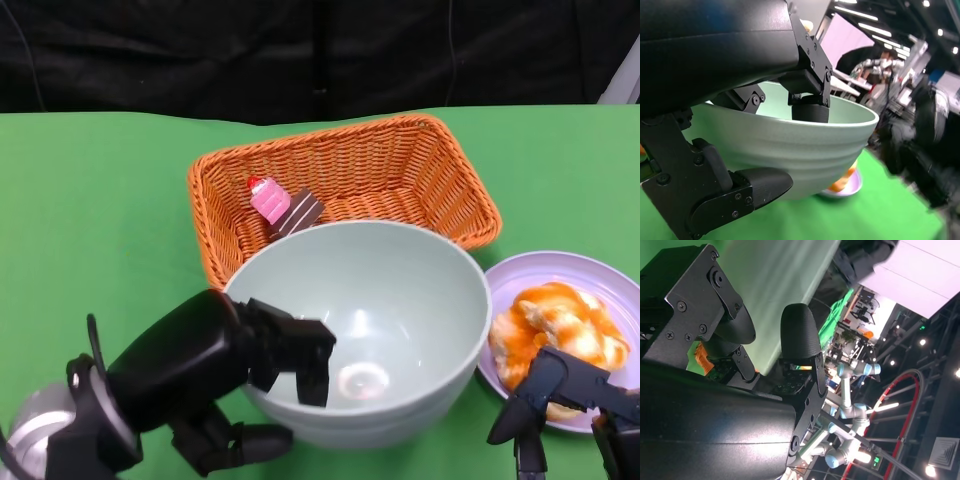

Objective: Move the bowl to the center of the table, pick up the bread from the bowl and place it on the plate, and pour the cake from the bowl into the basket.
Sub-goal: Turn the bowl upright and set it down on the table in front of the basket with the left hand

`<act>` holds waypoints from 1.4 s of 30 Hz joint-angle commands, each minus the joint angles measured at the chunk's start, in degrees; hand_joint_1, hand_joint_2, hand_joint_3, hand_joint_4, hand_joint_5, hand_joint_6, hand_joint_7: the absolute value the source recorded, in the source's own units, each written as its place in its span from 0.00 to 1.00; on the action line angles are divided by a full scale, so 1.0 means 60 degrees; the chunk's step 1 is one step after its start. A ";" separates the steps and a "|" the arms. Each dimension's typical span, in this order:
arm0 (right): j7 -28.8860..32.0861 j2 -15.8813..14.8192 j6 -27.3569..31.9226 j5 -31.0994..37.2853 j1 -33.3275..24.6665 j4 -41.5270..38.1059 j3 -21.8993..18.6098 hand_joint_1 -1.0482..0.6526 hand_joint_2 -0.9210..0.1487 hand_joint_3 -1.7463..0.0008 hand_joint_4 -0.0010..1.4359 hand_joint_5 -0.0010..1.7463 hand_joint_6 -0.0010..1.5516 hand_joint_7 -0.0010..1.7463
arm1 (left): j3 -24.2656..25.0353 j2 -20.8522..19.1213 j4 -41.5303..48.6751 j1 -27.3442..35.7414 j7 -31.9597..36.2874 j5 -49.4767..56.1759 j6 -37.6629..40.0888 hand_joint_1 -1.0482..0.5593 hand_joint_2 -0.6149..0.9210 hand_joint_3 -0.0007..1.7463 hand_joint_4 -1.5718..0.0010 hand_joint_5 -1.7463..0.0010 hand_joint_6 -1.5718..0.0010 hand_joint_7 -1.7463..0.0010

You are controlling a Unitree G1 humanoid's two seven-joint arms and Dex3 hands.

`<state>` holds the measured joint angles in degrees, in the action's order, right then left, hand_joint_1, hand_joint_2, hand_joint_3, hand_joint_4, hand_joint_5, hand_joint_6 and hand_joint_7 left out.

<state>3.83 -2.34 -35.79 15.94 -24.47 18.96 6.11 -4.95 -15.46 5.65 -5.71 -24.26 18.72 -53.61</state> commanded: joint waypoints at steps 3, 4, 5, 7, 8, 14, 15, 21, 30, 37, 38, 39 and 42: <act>0.0111 0.0076 0.0033 -0.0096 -0.0110 0.0204 -0.0069 0.70 0.67 0.01 0.65 1.00 0.50 0.92 | 0.0293 -0.0574 0.0361 0.0101 0.1766 0.2636 -0.0898 0.56 0.65 0.74 0.38 0.00 0.51 0.00; 0.0107 0.0076 0.0026 -0.0110 -0.0109 0.0204 -0.0062 0.70 0.67 0.01 0.66 1.00 0.50 0.92 | 0.0285 -0.0639 0.0424 0.0082 0.2125 0.3081 -0.0930 0.57 0.66 0.72 0.38 0.00 0.52 0.00; 0.0116 0.0079 0.0008 -0.0101 -0.0109 0.0198 -0.0064 0.70 0.68 0.01 0.66 1.00 0.50 0.92 | 0.0281 -0.0716 0.0485 0.0053 0.2674 0.3774 -0.0920 0.57 0.66 0.71 0.38 0.00 0.52 0.00; 0.0130 0.0083 -0.0012 -0.0080 -0.0109 0.0191 -0.0070 0.70 0.68 0.01 0.66 1.00 0.50 0.92 | 0.0200 -0.0845 0.0561 0.0009 0.3485 0.4607 -0.0866 0.58 0.68 0.63 0.40 0.00 0.54 0.00; 0.0121 0.0080 -0.0004 -0.0090 -0.0116 0.0195 -0.0064 0.70 0.68 0.00 0.66 1.00 0.50 0.92 | 0.0093 -0.0940 0.0745 -0.0060 0.4076 0.5213 -0.0745 0.58 0.68 0.62 0.40 0.00 0.54 0.00; 0.0096 0.0074 0.0010 -0.0121 -0.0130 0.0209 -0.0045 0.70 0.68 0.00 0.66 1.00 0.50 0.92 | -0.0649 -0.1444 0.1267 -0.0332 0.6140 0.6634 -0.0191 0.60 0.70 0.56 0.41 0.00 0.53 0.00; 0.0096 0.0074 0.0010 -0.0121 -0.0130 0.0209 -0.0045 0.70 0.68 0.00 0.66 1.00 0.50 0.92 | -0.0759 -0.1516 0.1284 -0.0356 0.6296 0.6668 -0.0122 0.60 0.70 0.56 0.41 0.00 0.53 0.00; -0.0013 -0.0062 -0.0400 -0.0143 -0.0117 0.0146 0.0137 0.69 0.69 0.00 0.65 1.00 0.50 0.92 | -0.1978 -0.1959 0.2539 -0.0942 0.7883 0.8073 0.1521 0.59 0.78 0.35 0.42 0.00 0.55 0.00; -0.0392 -0.0250 -0.0329 -0.0294 -0.0292 0.0420 0.0517 0.70 0.67 0.00 0.63 1.00 0.50 0.90 | -0.2980 -0.2226 0.3443 -0.1411 0.8809 0.7784 0.2301 0.57 0.80 0.35 0.44 0.00 0.57 0.00; -0.0670 -0.0330 -0.0053 -0.0282 -0.0258 0.0762 0.0676 0.70 0.68 0.00 0.63 1.00 0.50 0.89 | -0.2886 -0.2583 0.2495 -0.1127 0.6967 0.5668 0.1993 0.53 0.92 0.19 0.48 0.27 0.50 0.55; -0.0699 -0.0334 0.0014 -0.0282 -0.0260 0.0809 0.0689 0.70 0.68 0.00 0.63 1.00 0.51 0.89 | -0.2861 -0.2642 0.2271 -0.1058 0.6660 0.5433 0.2058 0.52 0.95 0.14 0.47 0.36 0.45 0.72; -0.0761 -0.0340 0.0123 -0.0309 -0.0204 0.0850 0.0733 0.70 0.68 0.00 0.63 1.00 0.51 0.89 | -0.2749 -0.2739 0.1718 -0.0871 0.6063 0.4987 0.2259 0.52 0.97 0.11 0.46 0.41 0.42 0.82; -0.0841 -0.0359 0.0283 -0.0366 -0.0119 0.0906 0.0796 0.71 0.68 0.00 0.62 1.00 0.51 0.88 | -0.2554 -0.2859 0.0792 -0.0536 0.5065 0.4296 0.2687 0.47 1.00 0.05 0.54 0.68 0.52 0.98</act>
<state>-0.85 -4.28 -34.30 12.68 -25.22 22.78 10.09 -21.19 -31.23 12.08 -10.12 8.59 46.00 -38.49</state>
